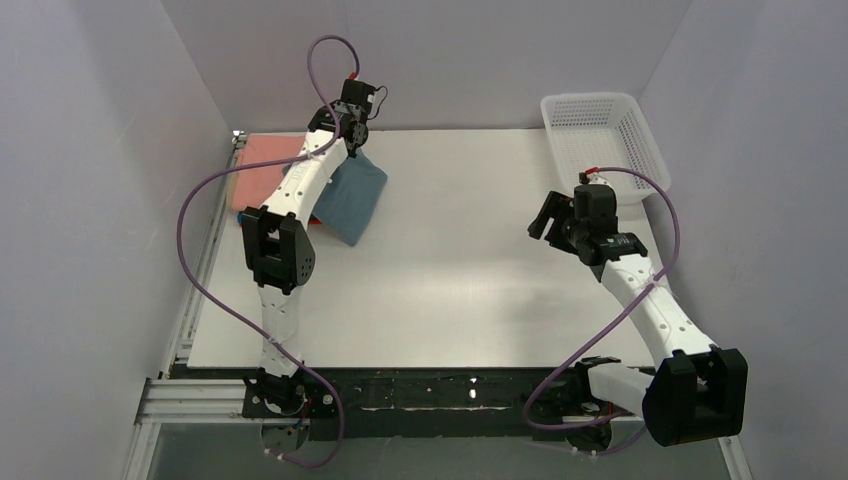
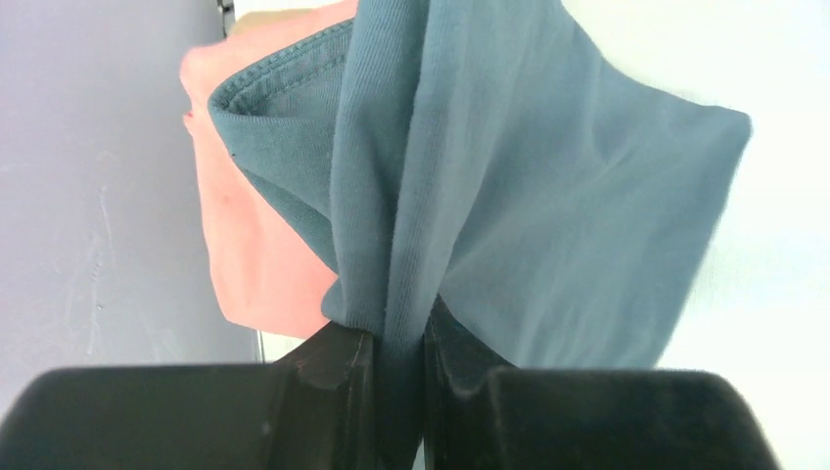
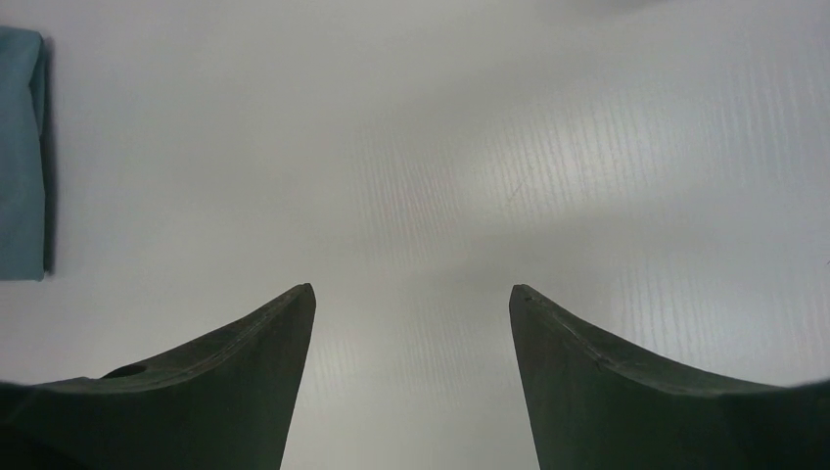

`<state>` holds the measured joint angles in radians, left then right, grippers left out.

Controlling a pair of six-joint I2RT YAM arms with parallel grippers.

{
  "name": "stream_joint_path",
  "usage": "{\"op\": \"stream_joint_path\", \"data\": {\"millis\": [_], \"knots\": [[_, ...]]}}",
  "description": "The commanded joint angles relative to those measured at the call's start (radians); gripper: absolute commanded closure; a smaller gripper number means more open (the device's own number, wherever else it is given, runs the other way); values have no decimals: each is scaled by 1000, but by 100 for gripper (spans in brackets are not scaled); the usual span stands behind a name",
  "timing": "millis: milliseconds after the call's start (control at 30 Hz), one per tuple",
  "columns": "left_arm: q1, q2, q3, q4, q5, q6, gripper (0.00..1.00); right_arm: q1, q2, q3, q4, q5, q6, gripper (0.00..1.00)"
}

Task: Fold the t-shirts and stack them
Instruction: Put the neatly folded tshirt into the corner of the board with the left arm

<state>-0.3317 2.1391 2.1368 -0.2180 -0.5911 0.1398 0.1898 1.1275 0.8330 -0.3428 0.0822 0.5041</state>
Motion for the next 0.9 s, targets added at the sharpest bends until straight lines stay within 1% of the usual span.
{"op": "stream_joint_path", "data": {"millis": [0,100,200,567,867], "knots": [[-2,-10,80,-36,-64,98,100,-6,11,66,-13,-16,-25,20],[4,-2,138,-49,-71,130,100,-6,13,64,-8,-17,-22,20],[9,-18,159,-40,-55,144,100,-6,19,67,-7,-25,-20,20],[27,-87,253,-75,-6,93,100,-6,57,76,-9,-43,-11,22],[45,-136,297,-83,32,74,100,-6,83,84,-24,-35,-7,23]]}}
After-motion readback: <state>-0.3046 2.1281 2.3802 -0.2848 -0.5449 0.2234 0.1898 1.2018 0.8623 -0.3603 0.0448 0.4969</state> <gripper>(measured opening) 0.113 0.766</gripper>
